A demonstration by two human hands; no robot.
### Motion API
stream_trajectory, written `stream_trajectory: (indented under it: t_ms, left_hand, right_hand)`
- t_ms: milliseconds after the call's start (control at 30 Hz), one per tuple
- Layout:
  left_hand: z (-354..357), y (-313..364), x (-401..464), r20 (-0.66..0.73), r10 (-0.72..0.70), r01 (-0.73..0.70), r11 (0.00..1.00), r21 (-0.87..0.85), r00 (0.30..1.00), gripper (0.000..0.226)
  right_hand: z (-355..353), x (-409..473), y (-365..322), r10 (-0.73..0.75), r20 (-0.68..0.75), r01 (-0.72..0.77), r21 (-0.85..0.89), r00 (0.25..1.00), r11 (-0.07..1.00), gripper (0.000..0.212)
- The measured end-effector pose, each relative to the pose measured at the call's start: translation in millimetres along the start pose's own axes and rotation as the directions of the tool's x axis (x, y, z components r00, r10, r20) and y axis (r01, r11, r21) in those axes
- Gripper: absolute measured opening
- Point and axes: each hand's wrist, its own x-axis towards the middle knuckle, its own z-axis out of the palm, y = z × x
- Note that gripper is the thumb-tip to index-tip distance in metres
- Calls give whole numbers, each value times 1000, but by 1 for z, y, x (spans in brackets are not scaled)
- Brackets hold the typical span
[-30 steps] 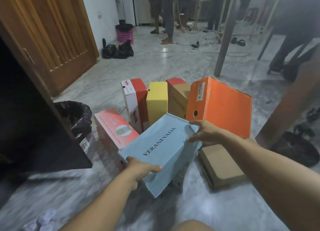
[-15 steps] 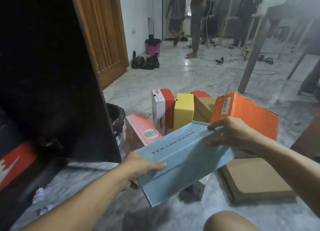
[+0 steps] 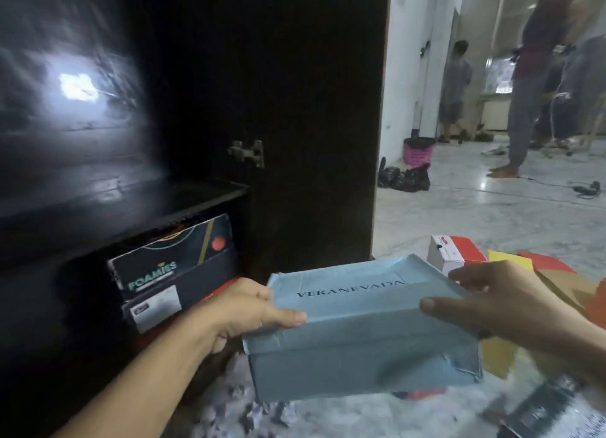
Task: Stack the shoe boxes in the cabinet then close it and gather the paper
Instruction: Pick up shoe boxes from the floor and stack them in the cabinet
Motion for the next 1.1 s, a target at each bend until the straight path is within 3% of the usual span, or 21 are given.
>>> stream_trajectory:
  t_ms: [67, 167, 233, 267, 367, 400, 533, 767, 833, 933, 967, 1033, 1100]
  left_hand:
    - [-35, -1, -7, -119, 21, -22, 1000, -3, 993, 83]
    - [-83, 9, -16, -232, 87, -99, 994, -37, 969, 50]
    - [-113, 19, -20, -327, 98, -125, 990, -64, 940, 42]
    - [-128, 23, -21, -382, 104, -138, 988, -63, 918, 50]
    - [-167, 37, -21, -492, 135, -179, 983, -44, 860, 108]
    - [-178, 42, -19, -516, 152, -196, 980, -33, 843, 112]
    - [-217, 56, -5, -575, 181, -251, 967, -44, 798, 98]
    - [-260, 18, 52, -653, 163, -209, 978, 7, 739, 58]
    - [-267, 7, 68, -750, 118, -178, 984, 1, 651, 65]
    - [-264, -4, 85, -920, -48, 17, 999, -45, 390, 79]
    - [-257, -4, 88, -936, -87, 25, 996, -84, 342, 80]
    - [-242, -4, 95, -933, -104, -101, 984, -147, 346, 76]
    - [-227, -6, 102, -904, -35, -268, 949, -163, 425, 69]
  right_hand:
    - [14, 5, -29, -86, -32, 88, 99, 996, 991, 34]
    - [31, 19, -72, -162, -90, 174, 151, 983, 973, 31]
    - [40, 33, -97, -196, -132, 220, 201, 972, 955, 26]
    - [44, 42, -108, -212, -153, 243, 229, 965, 943, 27]
    - [54, 68, -140, -247, -201, 301, 316, 948, 899, 42]
    - [58, 76, -149, -250, -217, 314, 350, 944, 882, 44]
    - [75, 106, -184, -235, -271, 334, 418, 933, 845, 41]
    - [123, 133, -227, -260, -227, 319, 285, 939, 904, 37]
    - [135, 138, -235, -296, -228, 355, 295, 928, 887, 34]
    - [159, 144, -252, -393, -203, 438, 284, 897, 853, 37]
    - [168, 147, -258, -430, -159, 459, 318, 888, 830, 35]
    - [185, 154, -268, -545, -36, 516, 377, 838, 769, 35]
    - [195, 166, -273, -618, 51, 561, 367, 785, 742, 44]
